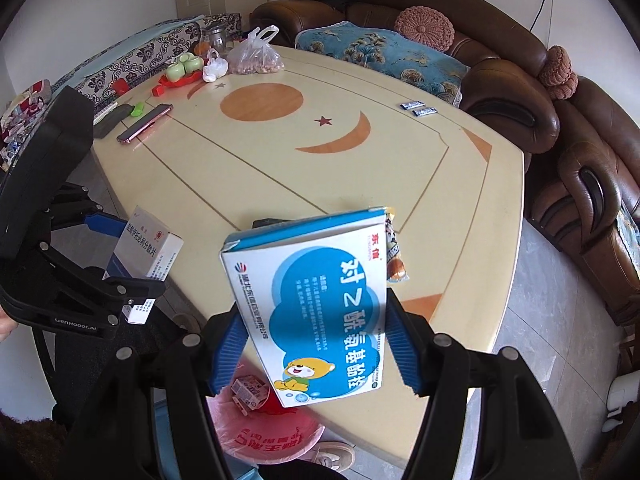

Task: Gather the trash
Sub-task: 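Lift and carry both medicine boxes with both tools over the pink bin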

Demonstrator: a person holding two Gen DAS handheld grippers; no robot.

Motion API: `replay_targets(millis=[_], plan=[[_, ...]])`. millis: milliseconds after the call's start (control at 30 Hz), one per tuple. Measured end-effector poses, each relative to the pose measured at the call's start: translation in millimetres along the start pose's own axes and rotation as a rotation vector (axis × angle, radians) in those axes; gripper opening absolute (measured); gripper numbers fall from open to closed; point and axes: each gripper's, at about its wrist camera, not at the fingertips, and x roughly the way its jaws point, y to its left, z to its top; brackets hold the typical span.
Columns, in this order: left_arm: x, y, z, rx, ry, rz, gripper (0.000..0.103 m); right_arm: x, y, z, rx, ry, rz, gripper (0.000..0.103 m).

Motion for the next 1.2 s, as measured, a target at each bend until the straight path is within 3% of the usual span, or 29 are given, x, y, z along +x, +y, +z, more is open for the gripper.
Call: replay_targets(millis=[167,467,767,1200], plan=[[6.4,-24.7,-21.7,0.044,0.003,-0.032,0.067,-11.5,15.5,-32.7,0.019,0.004,-0.004,0.062],[32.8,-52.0,-54.5,0.09,0.01,-0.019,0.067,-10.2,34.9,-86.4,0.067,0.018,0.007,0.062],[69.8,-63.3,-79.7,0.113,0.038,-0.022,0.067,11.1,46.1,-126.2,0.113,0.047,0.034,0.062],[130.0,-80.3,-91.8,0.142,0.077,-0.048,0.067,58.3,55.5,-169.5,0.12,0.098,0.013,0.062]])
